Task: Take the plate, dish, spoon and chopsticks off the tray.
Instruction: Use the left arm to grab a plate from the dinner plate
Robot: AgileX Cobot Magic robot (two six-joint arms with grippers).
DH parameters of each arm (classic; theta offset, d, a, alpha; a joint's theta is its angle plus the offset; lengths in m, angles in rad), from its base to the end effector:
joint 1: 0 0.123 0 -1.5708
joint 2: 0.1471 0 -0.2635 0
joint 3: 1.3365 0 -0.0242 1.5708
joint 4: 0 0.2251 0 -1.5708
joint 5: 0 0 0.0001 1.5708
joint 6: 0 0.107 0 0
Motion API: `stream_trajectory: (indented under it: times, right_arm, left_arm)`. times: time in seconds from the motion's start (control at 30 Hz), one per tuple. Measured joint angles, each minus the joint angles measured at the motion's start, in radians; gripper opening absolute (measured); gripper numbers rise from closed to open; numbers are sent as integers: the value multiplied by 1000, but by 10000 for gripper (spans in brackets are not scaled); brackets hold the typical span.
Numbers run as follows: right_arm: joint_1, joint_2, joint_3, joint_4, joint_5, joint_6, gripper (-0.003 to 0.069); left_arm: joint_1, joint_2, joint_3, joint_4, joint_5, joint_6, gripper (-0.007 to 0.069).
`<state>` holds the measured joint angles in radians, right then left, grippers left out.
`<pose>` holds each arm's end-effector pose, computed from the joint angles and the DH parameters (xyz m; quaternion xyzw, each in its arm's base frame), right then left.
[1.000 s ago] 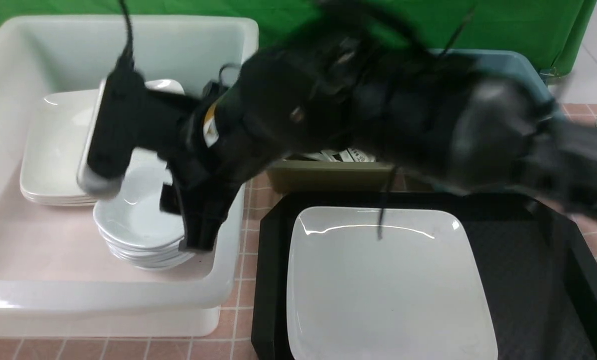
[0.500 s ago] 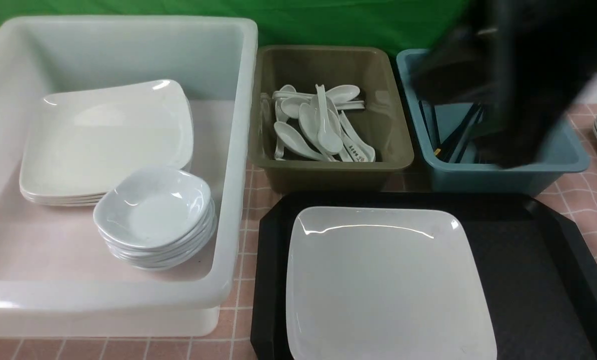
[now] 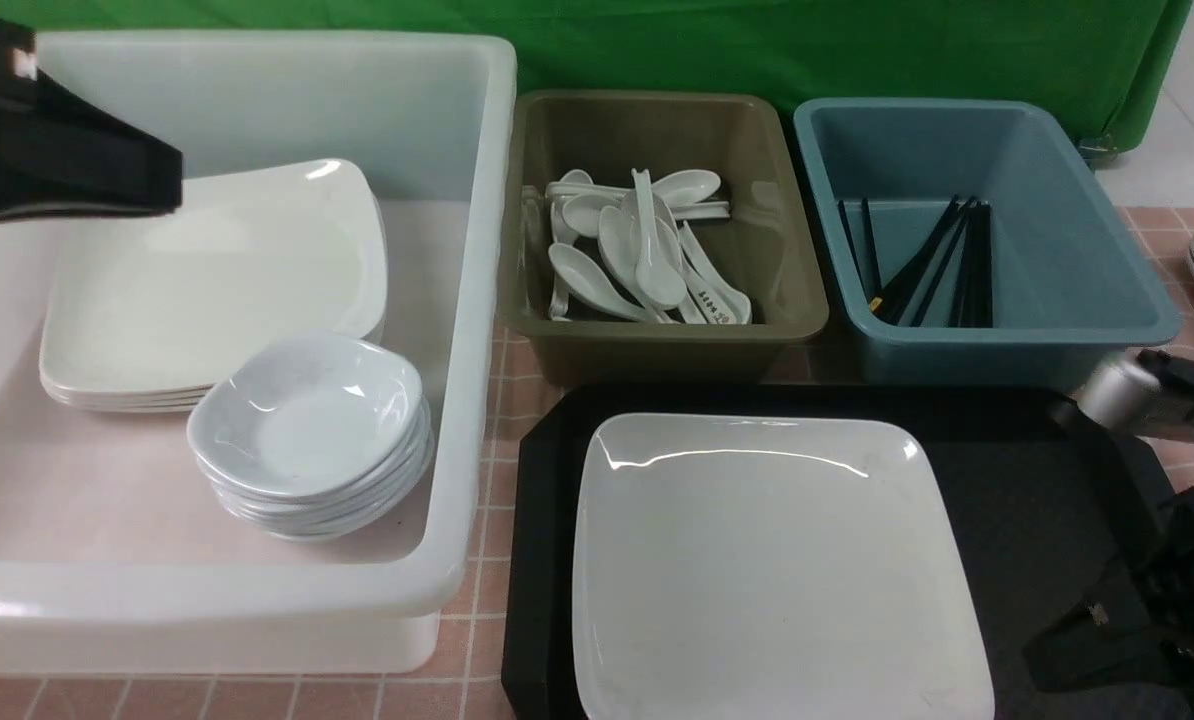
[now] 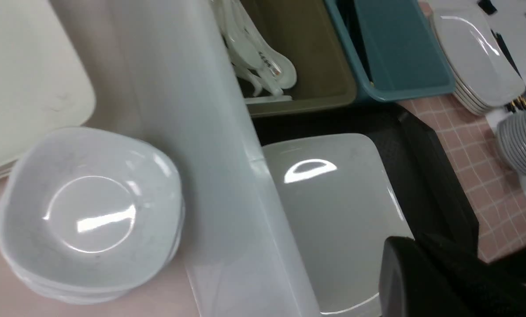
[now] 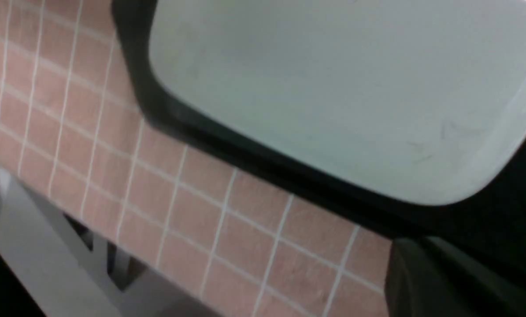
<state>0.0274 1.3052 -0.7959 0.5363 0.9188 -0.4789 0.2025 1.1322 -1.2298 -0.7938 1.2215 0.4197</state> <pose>0.2120 0.0493 0.2212 -0.1087 0.9613 0.1971 0.1587 0.2005 -0.0320 0.3779 0.0648 0.8878 -0.2923 0.3496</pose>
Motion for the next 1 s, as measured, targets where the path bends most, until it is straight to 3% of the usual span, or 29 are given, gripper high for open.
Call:
stream_trajectory:
  times: [0.17,0.2,0.23,0.27,0.43,0.77,0.9,1.0]
  right_arm:
    - [-39,105,23,36,-94,-31,132]
    - [-33,147,23,41,-132,-35,211]
    - [-33,151,23,41,-137,-35,211]
    - [-21,192,23,42,-189,-37,294]
    - [-3,300,23,43,-292,-38,366]
    - [0,407,24,70,-323,-38,356]
    - [2,409,19,94,-304,-33,131]
    - [-14,412,-7,89,-251,-31,107]
  left_arm:
    - [-36,0,0,10,0,1,0]
    - [-38,0,0,10,0,1,0]
    - [-38,0,0,10,0,1,0]
    - [-38,0,0,10,0,1,0]
    - [-38,0,0,11,0,1,0]
    - [-38,0,0,23,0,5,0]
    - [-38,0,0,57,0,4,0]
    - [-38,0,0,87,0,4,0]
